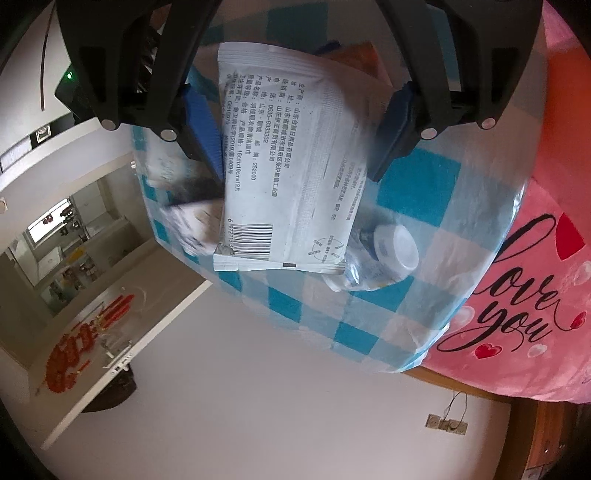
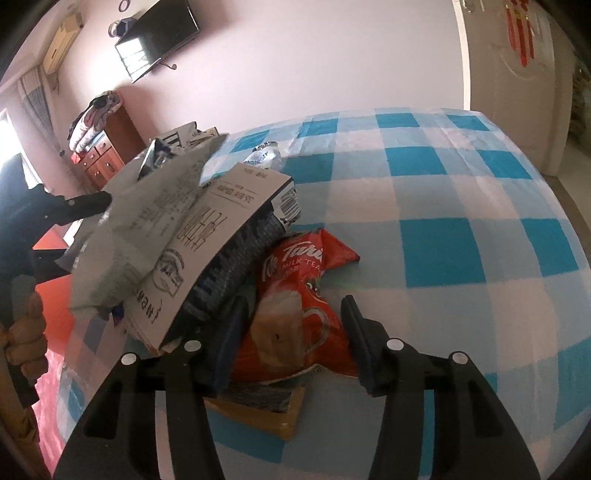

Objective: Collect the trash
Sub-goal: 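Grasp the white wipes packet with the left tool while the right tool grasps the red snack bag, then carry both packets over the orange bucket and open both tools to drop them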

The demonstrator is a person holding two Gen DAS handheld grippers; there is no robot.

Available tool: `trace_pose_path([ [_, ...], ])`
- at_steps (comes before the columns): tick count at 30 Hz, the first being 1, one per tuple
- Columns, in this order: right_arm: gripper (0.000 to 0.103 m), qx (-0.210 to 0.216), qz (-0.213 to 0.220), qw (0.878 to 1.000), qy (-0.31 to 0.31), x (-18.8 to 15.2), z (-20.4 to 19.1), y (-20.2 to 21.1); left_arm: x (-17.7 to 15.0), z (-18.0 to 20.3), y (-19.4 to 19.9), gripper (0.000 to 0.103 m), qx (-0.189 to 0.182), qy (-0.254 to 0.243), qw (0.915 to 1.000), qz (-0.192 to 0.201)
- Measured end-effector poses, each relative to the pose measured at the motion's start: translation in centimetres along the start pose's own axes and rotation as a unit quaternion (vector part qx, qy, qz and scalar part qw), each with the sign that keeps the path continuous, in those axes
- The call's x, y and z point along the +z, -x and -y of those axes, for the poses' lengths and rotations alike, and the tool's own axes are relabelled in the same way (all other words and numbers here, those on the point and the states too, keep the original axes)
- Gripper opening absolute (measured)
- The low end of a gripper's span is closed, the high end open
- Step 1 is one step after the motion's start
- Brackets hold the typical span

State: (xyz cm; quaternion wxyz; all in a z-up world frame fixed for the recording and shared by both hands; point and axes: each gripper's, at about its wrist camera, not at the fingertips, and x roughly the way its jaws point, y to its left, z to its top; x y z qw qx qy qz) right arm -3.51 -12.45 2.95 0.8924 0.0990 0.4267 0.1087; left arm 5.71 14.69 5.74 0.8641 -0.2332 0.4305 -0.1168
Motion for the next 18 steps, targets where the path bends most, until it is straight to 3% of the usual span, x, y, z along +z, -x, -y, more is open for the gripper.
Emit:
trace_pose_path([
  [18,0.042,-0.011,0.037,0.999,-0.021,-2.8,0.8,6.0,-5.1,2.3,6.3,0.076,-0.042,-0.028,0.9982,0.034],
])
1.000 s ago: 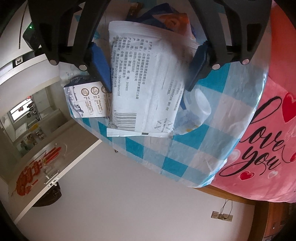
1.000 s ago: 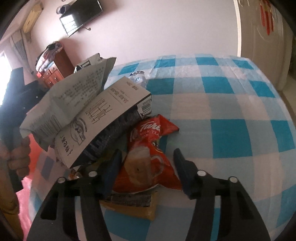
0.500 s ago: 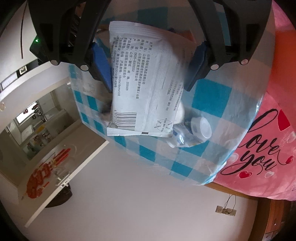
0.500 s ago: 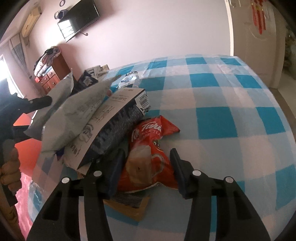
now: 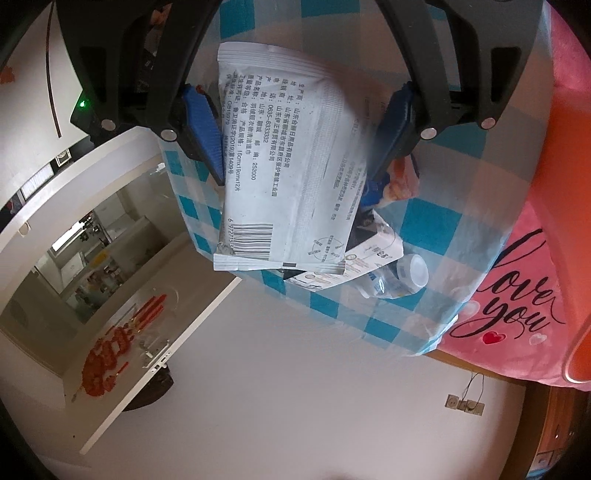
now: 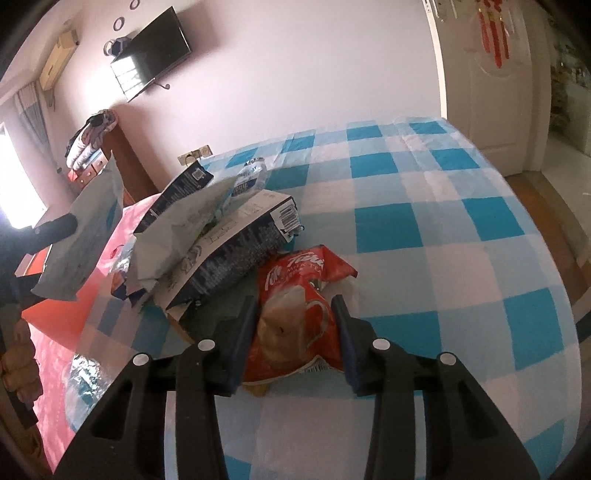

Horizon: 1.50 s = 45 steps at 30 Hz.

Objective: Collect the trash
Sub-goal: 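Carry both packets over the orange bucket and open both tools to drop them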

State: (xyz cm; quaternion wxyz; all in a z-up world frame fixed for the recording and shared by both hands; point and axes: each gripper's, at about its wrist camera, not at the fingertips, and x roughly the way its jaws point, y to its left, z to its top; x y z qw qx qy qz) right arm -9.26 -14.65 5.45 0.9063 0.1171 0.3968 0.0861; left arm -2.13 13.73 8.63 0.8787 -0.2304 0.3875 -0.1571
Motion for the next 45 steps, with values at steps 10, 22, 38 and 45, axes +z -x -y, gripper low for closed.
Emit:
trace_pose_path([
  [10,0.041,0.002,0.040,0.999,0.008,1.0,-1.5,4.2,-0.7,0.8,3.8,0.076,-0.013,-0.018,0.9993,0.032],
  [22,0.041,0.000,0.082,0.996,0.047,2.8,-5.3,7.6,-0.2,0.6,7.9,0.076,-0.017,-0.031,0.9966,0.075],
  [38,0.041,0.017,0.080,0.996,0.046,3.7,-7.3,7.9,-0.8,-0.4,10.2,0.076,-0.012,-0.029,0.9953,0.092],
  [45,0.041,0.123,0.073,0.988,0.059,6.3,-13.3,7.6,0.0,-1.1,14.0,0.076,0.000,-0.022,0.9900,0.139],
])
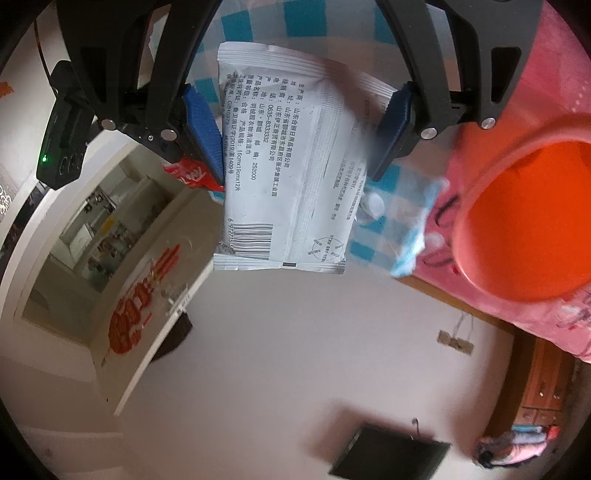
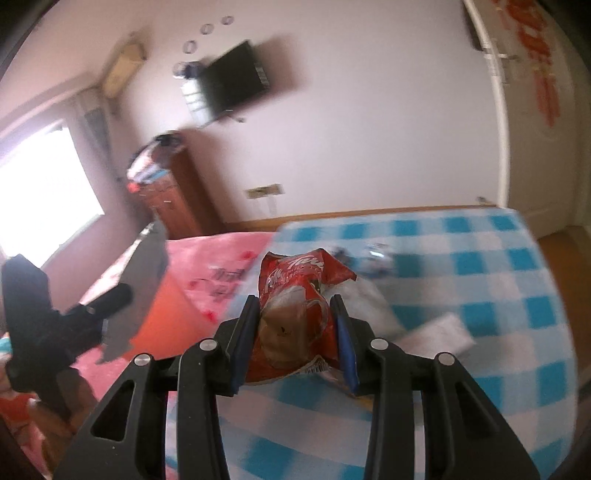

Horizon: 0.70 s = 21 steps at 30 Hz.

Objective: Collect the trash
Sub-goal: 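Carry both packets over the orange bucket and open both tools to drop them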

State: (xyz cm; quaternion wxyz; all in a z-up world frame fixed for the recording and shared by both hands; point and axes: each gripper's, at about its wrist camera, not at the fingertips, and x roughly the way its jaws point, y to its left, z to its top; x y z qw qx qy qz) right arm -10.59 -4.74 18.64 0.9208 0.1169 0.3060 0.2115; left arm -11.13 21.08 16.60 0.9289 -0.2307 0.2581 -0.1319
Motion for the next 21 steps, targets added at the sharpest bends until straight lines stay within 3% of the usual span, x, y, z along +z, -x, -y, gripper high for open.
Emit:
trace_pose_path([
  [4,0.041,0.067,-0.007,0.997,0.022,2.1,-4.4,-2.2,1.8,-1.3,2.8,0.076,0.025,0.003,0.9989,0.039],
  [10,0.041,0.152,-0.017,0.986,0.063,4.4,-11.7,-6.0,4.0,-5.1,6.5,0.076,0.097,0.023,0.9910,0.089],
  [18,0.043,0.202,-0.049,0.972,0.108,4.7,-19.6,-11.8,4.3,-11.3,6.6,0.077,0.175,0.088,0.9759,0.097],
  [19,0.044,0.209,-0.057,0.970,0.108,4.6,-20.3,-12.7,4.3,-11.7,6.5,0.077,0.182,0.092,0.9744,0.095],
  [21,0.057,0.204,-0.071,0.970,0.111,4.2,-21.0,-13.8,4.1,-12.7,5.9,0.081,0.204,0.105,0.9691,0.091],
])
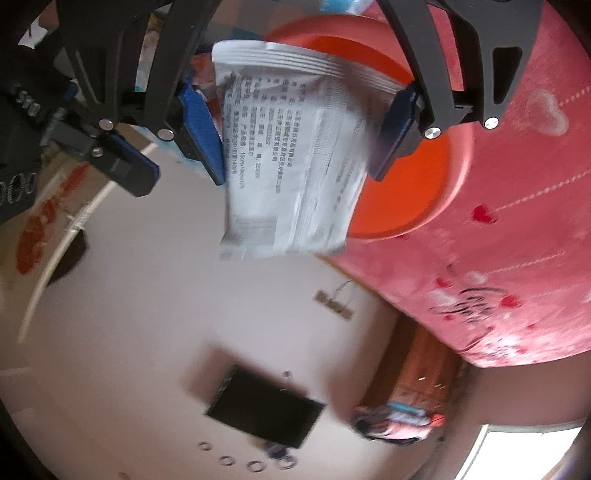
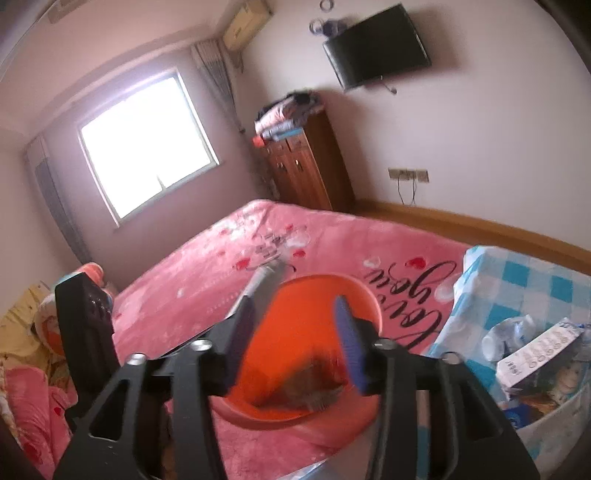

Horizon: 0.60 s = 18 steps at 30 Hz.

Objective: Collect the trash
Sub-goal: 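Carry both packets over the orange bucket and open both tools to drop them, then return both tools to the trash pile on the table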

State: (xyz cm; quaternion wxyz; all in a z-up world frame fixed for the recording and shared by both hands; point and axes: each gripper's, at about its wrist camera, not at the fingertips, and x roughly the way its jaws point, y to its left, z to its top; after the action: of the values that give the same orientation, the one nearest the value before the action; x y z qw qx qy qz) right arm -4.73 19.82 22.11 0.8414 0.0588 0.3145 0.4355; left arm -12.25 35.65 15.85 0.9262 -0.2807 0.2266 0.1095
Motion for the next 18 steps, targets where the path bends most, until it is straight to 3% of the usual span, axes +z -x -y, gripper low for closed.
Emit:
trace_pose_path([
  [3,0.070,-0.001,0.010,1.000,-0.023,-0.4,0.7,-0.2,-0.3,-0.5,0.2,0.085,0.015,-0.006,0.9998,0.014],
  [5,0.085,-0.009,0.024,0.999,-0.036,-0.8,1.5,0.8,0.0,-0.6,0.4,0.088,0.019,-0.017,0.9994,0.025],
  [9,0.090,-0.029,0.052,0.997,-0.059,-1.7,3.2,3.3,-0.3,-0.4,1.5,0.093,0.006,-0.030,0.9977,0.060],
  [14,0.097,-0.084,0.110,0.988,-0.073,-4.6,5.7,7.2,-1.8,1.5,2.9,0.096,-0.014,-0.072,0.9913,0.109],
  [18,0.098,-0.117,0.134,0.981,-0.084,-7.2,7.7,9.4,-3.1,3.6,3.3,0.097,-0.024,-0.117,0.9860,0.116],
])
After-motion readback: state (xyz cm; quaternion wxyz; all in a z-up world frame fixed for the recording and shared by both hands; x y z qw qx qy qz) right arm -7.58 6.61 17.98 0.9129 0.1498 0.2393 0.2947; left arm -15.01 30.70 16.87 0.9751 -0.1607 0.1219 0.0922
